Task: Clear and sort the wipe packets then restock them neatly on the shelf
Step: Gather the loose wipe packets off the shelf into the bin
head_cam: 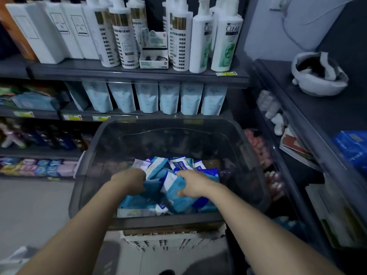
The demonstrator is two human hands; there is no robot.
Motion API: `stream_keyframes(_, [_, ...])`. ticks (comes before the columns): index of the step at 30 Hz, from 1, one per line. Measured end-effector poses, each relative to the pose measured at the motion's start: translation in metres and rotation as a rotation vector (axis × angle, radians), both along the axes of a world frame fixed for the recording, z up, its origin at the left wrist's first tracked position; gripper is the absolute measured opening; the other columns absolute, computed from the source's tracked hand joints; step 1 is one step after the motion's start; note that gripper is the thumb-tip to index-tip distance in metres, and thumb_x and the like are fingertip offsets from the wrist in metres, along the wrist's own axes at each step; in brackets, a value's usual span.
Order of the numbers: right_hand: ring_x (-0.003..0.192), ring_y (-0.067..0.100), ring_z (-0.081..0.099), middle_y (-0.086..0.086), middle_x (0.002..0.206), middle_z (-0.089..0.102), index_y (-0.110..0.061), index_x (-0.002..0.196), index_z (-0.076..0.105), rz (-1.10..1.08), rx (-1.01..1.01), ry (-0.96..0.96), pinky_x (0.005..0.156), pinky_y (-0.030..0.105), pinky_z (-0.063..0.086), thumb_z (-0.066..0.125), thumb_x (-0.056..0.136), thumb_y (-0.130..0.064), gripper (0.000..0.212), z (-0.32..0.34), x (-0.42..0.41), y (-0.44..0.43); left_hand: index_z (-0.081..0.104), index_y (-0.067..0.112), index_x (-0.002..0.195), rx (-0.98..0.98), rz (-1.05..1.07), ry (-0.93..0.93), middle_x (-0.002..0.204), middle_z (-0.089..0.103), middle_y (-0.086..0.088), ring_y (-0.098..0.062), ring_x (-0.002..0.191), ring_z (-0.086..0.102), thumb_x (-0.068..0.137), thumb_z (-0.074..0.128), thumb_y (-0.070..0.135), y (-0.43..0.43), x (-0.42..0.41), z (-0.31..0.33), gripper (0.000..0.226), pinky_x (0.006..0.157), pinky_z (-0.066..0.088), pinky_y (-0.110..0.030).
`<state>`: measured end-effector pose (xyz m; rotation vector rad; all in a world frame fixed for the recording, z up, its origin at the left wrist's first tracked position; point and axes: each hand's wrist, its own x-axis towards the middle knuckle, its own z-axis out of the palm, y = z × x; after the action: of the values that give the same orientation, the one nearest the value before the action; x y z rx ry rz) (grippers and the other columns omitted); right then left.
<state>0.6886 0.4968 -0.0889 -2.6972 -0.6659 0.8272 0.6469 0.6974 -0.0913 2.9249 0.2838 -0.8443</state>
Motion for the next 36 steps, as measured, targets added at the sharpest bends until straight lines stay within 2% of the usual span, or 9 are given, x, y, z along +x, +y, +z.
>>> stream_keyframes(4, [0.123, 0.026, 0.05, 0.005, 0.138, 0.051, -0.023, 0.137, 0.046, 0.058, -0.13, 0.111, 0.093, 0.029, 0.042, 0.063, 0.088, -0.026, 0.052, -0.033, 0.009, 0.016, 0.046, 0.018, 0.135, -0.081, -0.079, 0.196, 0.139, 0.05, -0.006, -0.022, 0.124, 0.05, 0.083, 0.069, 0.029, 0.017, 0.008, -0.035, 0.058, 0.099, 0.043, -0.03])
stream_keyframes(8, [0.121, 0.026, 0.05, 0.006, 0.138, 0.051, -0.024, 0.136, 0.047, 0.102, -0.231, 0.161, 0.095, 0.033, 0.045, 0.067, 0.085, -0.033, 0.055, -0.047, 0.013, 0.021, 0.046, 0.017, 0.135, -0.034, -0.171, 0.244, 0.138, 0.05, -0.008, -0.024, 0.125, 0.049, 0.081, 0.07, 0.036, 0.024, 0.018, -0.056, 0.062, 0.102, 0.042, -0.035])
stream_keyframes(14, [0.122, 0.027, 0.05, 0.005, 0.137, 0.052, -0.024, 0.136, 0.049, 0.015, -0.215, 0.051, 0.097, 0.037, 0.045, 0.067, 0.085, -0.04, 0.055, -0.039, 0.016, 0.011, 0.053, 0.02, 0.128, 0.073, -0.288, 0.034, 0.128, 0.056, -0.006, -0.024, 0.116, 0.055, 0.083, 0.064, 0.038, 0.005, 0.036, -0.05, 0.05, 0.089, 0.048, -0.034])
stream_keyframes(20, [0.122, 0.028, 0.049, 0.007, 0.133, 0.053, -0.019, 0.127, 0.054, -0.158, -0.139, -0.122, 0.096, 0.036, 0.044, 0.066, 0.086, -0.035, 0.046, -0.007, 0.002, -0.018, 0.047, 0.019, 0.132, 0.105, -0.408, -0.142, 0.129, 0.049, -0.007, -0.026, 0.123, 0.047, 0.087, 0.061, 0.039, -0.03, 0.048, -0.021, 0.051, 0.096, 0.045, -0.039])
stream_keyframes(23, [0.124, 0.027, 0.046, 0.006, 0.133, 0.053, -0.023, 0.13, 0.054, -0.293, -0.039, -0.255, 0.098, 0.036, 0.041, 0.063, 0.088, -0.037, 0.045, 0.019, -0.014, -0.045, 0.048, 0.02, 0.13, 0.087, -0.471, -0.259, 0.127, 0.05, -0.007, -0.026, 0.123, 0.046, 0.088, 0.06, 0.041, -0.06, 0.051, 0.0, 0.049, 0.094, 0.046, -0.04])
stream_keyframes(27, [0.12, 0.027, 0.049, 0.004, 0.123, 0.056, -0.022, 0.126, 0.056, -0.471, 0.017, -0.522, 0.097, 0.035, 0.04, 0.064, 0.086, -0.038, 0.043, 0.048, -0.048, -0.096, 0.054, 0.019, 0.12, -0.008, -0.555, -0.501, 0.119, 0.053, -0.004, -0.025, 0.117, 0.048, 0.09, 0.056, 0.038, -0.12, 0.045, 0.036, 0.036, 0.089, 0.047, -0.038])
stream_keyframes(30, [0.117, 0.026, 0.049, 0.003, 0.121, 0.058, -0.021, 0.124, 0.057, -0.62, 0.032, -0.649, 0.096, 0.036, 0.039, 0.066, 0.085, -0.038, 0.043, 0.066, -0.089, -0.142, 0.057, 0.017, 0.114, -0.091, -0.641, -0.666, 0.112, 0.055, -0.004, -0.025, 0.112, 0.049, 0.09, 0.053, 0.034, -0.172, 0.028, 0.06, 0.029, 0.085, 0.048, -0.038])
stream_keyframes(33, [0.112, 0.03, 0.052, 0.006, 0.113, 0.061, -0.017, 0.116, 0.062, -0.753, 0.0, -0.757, 0.093, 0.04, 0.043, 0.071, 0.08, -0.035, 0.041, 0.079, -0.145, -0.194, 0.059, 0.015, 0.114, -0.175, -0.735, -0.742, 0.113, 0.058, -0.007, -0.028, 0.112, 0.05, 0.088, 0.055, 0.028, -0.23, -0.005, 0.078, 0.029, 0.084, 0.046, -0.038])
stream_keyframes(36, [0.111, 0.032, 0.052, 0.008, 0.116, 0.061, -0.015, 0.12, 0.061, -0.872, -0.048, -0.794, 0.091, 0.041, 0.043, 0.071, 0.08, -0.034, 0.046, 0.089, -0.212, -0.245, 0.061, 0.013, 0.109, -0.273, -0.842, -0.792, 0.106, 0.059, -0.009, -0.032, 0.107, 0.053, 0.086, 0.055, 0.022, -0.287, -0.05, 0.091, 0.026, 0.08, 0.049, -0.04])
